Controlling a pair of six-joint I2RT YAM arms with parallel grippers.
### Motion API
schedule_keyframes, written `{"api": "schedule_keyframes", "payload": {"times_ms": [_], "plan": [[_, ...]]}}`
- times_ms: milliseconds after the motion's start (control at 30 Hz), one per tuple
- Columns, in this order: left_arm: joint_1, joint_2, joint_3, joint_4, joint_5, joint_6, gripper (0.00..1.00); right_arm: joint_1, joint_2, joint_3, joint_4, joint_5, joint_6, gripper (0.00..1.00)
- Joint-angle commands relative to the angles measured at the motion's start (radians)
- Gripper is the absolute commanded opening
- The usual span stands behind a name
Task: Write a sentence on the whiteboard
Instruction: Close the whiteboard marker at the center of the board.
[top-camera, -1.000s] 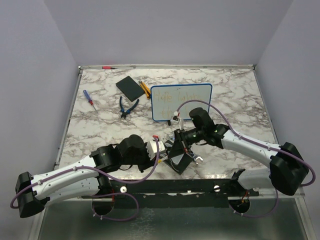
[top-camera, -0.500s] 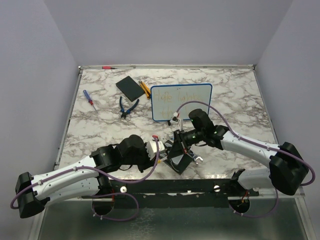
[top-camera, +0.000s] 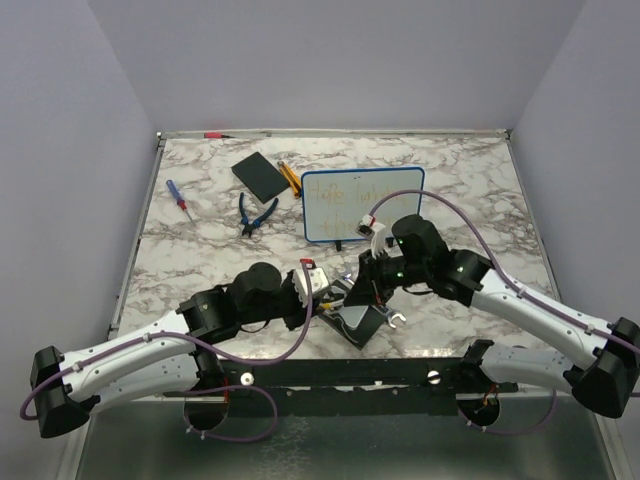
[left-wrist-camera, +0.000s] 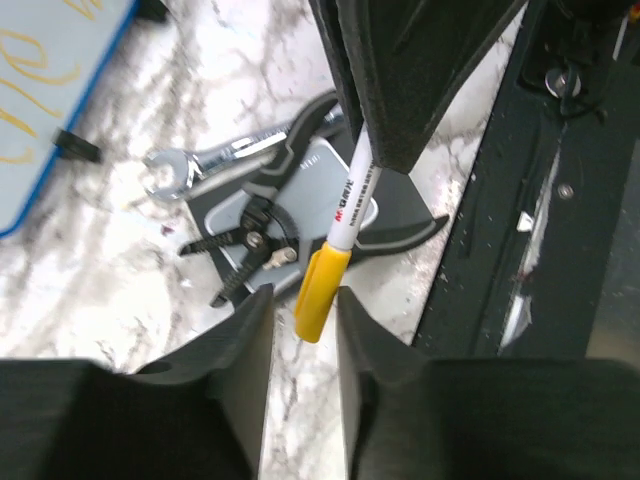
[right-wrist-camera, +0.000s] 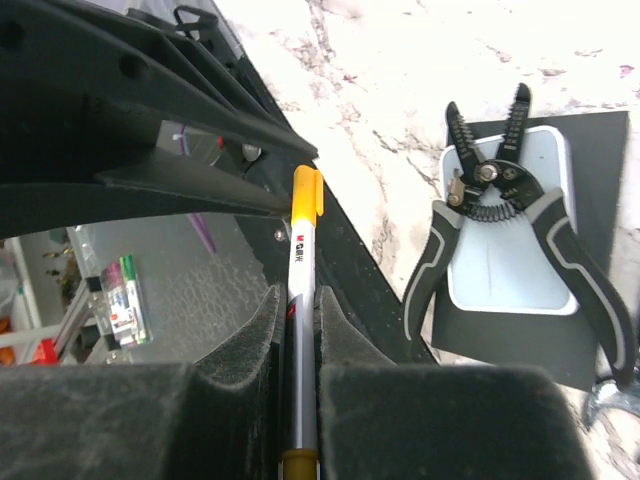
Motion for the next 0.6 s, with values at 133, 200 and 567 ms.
{"api": "schedule_keyframes", "payload": {"times_ms": [133,200,567], "plan": [[0.008,-0.042,0.058,0.066,-0.102,-0.012,0.48,0.012,-0.088,0.004,-0.053,0.163,0.006,0.0],[0.008,-0.05,0.066,0.062,-0.11,-0.019,0.55,0.012,-0.112,-0.006,-0.052,0.208,0.013,0.01],[0.083,-0.061,0.082,0.273,-0.133,-0.403,0.74,-0.043,-0.311,-0.184,0.283,0.263,0.067,0.0]]}}
